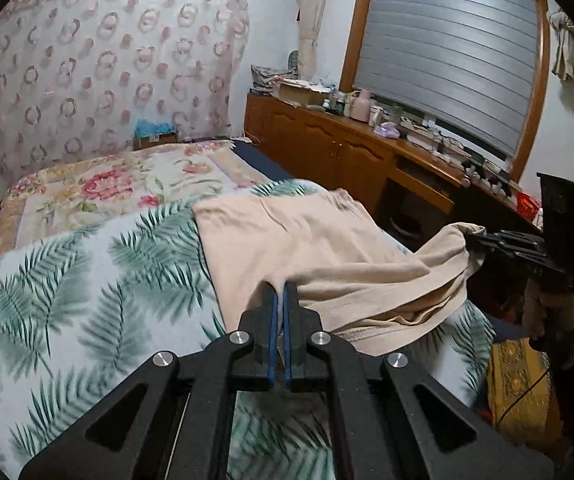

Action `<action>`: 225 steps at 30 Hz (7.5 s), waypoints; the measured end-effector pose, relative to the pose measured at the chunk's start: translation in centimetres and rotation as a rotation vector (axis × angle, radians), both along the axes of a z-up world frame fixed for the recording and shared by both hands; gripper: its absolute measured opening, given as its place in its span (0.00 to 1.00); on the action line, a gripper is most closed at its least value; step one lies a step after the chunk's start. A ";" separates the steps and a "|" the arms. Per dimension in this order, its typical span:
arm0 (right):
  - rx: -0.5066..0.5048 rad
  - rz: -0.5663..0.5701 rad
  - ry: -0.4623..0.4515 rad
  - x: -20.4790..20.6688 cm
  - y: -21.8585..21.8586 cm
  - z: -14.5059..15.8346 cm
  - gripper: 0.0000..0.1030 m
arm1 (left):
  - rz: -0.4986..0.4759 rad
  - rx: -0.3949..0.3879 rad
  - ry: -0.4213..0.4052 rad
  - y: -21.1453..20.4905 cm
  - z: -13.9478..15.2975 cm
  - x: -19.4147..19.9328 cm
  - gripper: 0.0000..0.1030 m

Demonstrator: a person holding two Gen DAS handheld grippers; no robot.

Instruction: Fold small clothes

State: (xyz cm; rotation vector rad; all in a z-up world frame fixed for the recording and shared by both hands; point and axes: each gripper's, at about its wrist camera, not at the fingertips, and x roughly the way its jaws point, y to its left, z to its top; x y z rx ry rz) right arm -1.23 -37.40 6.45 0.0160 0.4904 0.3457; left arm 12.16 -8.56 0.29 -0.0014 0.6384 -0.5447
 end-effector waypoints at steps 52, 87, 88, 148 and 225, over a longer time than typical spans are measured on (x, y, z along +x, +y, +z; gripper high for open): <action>-0.183 -0.027 0.161 19.3 1.4 -1.4 0.52 | -0.009 0.229 0.140 -2.3 -6.2 18.7 0.65; -0.088 -0.165 0.180 23.2 -1.0 0.6 0.71 | 0.070 0.162 0.151 -1.9 -6.2 22.4 0.65; -0.078 -0.151 0.189 23.2 -0.8 0.6 0.72 | 0.070 0.162 0.166 -2.1 -6.4 22.8 0.65; -0.251 0.518 -0.060 25.2 24.9 7.0 0.16 | 0.488 -0.097 -0.073 23.9 0.4 4.2 0.16; -0.044 0.208 -0.124 14.1 28.4 -1.4 0.78 | 0.515 0.101 -0.169 13.2 1.7 -6.6 0.82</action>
